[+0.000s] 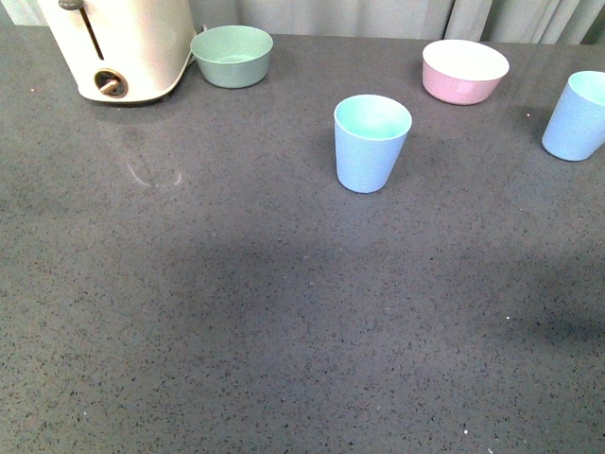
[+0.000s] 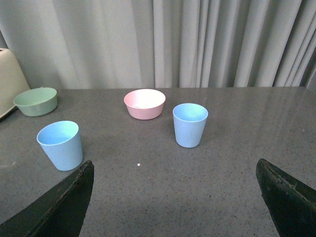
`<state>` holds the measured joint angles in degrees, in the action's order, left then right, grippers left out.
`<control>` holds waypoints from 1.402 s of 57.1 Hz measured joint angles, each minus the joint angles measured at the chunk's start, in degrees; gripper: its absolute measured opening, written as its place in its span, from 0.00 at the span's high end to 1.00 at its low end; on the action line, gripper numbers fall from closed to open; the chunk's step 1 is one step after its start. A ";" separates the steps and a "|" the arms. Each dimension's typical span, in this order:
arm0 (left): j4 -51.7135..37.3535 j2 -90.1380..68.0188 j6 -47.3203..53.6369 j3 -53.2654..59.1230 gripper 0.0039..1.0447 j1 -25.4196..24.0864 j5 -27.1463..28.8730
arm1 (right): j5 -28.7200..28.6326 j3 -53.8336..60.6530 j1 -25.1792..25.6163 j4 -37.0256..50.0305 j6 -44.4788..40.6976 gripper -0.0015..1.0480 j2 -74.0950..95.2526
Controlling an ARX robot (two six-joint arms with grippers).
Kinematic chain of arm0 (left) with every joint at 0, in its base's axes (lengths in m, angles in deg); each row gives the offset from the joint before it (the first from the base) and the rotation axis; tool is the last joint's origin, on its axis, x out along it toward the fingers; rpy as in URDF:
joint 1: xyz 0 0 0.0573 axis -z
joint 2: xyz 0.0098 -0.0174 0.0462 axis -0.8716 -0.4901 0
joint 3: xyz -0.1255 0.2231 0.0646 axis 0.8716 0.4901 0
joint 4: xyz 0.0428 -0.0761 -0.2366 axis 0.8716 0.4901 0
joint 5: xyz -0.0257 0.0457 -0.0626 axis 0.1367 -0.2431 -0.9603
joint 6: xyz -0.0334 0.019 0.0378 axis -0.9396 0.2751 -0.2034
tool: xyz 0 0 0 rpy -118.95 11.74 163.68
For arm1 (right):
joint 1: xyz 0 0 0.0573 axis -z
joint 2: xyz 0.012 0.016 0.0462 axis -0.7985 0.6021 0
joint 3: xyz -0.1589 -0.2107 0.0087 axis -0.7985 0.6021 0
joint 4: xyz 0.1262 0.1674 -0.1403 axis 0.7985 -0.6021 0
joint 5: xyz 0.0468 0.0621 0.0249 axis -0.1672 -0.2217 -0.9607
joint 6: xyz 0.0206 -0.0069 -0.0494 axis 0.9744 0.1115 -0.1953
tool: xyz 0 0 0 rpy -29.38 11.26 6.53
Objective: Stack blue cups with both arms
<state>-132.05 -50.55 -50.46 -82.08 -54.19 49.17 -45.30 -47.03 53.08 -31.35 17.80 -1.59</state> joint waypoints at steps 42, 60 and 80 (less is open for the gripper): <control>18.14 30.21 0.04 11.82 0.99 -6.23 -5.99 | -0.02 0.00 0.00 0.00 0.00 0.09 0.00; 28.24 41.09 0.07 11.85 0.99 -6.23 -5.99 | 0.00 0.00 0.00 0.00 0.00 0.09 0.00; 36.04 49.09 0.04 11.87 0.99 -6.23 -6.01 | -0.02 0.00 0.00 0.00 0.00 0.09 0.00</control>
<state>-96.01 -1.46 -50.41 -70.21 -60.42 43.16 -45.32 -47.03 53.08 -31.35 17.80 -1.59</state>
